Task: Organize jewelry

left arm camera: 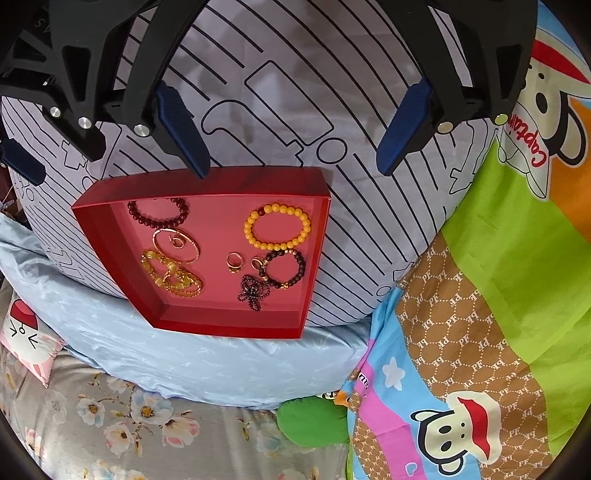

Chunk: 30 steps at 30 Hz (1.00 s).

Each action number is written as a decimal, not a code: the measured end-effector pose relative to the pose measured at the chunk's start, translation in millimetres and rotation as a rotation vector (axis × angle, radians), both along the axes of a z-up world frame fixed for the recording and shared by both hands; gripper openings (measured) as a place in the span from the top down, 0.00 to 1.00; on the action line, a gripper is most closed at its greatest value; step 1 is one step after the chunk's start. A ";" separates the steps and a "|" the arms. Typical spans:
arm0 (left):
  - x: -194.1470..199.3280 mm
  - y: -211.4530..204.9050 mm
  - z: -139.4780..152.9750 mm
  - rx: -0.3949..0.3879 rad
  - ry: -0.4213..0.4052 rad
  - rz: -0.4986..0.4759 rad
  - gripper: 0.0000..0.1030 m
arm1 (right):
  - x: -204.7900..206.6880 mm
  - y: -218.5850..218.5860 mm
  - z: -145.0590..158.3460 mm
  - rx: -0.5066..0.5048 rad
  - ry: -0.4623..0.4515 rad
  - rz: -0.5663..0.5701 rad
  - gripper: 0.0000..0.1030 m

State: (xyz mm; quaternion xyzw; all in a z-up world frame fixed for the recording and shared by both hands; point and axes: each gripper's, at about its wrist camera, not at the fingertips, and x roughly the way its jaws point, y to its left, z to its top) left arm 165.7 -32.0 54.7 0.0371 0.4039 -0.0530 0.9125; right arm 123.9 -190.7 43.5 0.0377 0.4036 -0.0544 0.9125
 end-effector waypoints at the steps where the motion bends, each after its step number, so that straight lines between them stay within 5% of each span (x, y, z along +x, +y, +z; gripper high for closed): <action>1: 0.4 0.4 0.3 -0.001 0.002 0.002 0.14 | 1.1 -0.5 0.8 0.004 0.005 -0.002 0.17; 16: 9.0 2.8 8.6 -0.007 0.026 0.008 0.10 | 6.6 -4.6 18.5 0.031 -0.016 -0.015 0.06; 30: 16.0 2.5 16.8 0.022 0.049 0.021 0.08 | 12.2 -4.0 26.0 0.034 -0.024 -0.008 0.06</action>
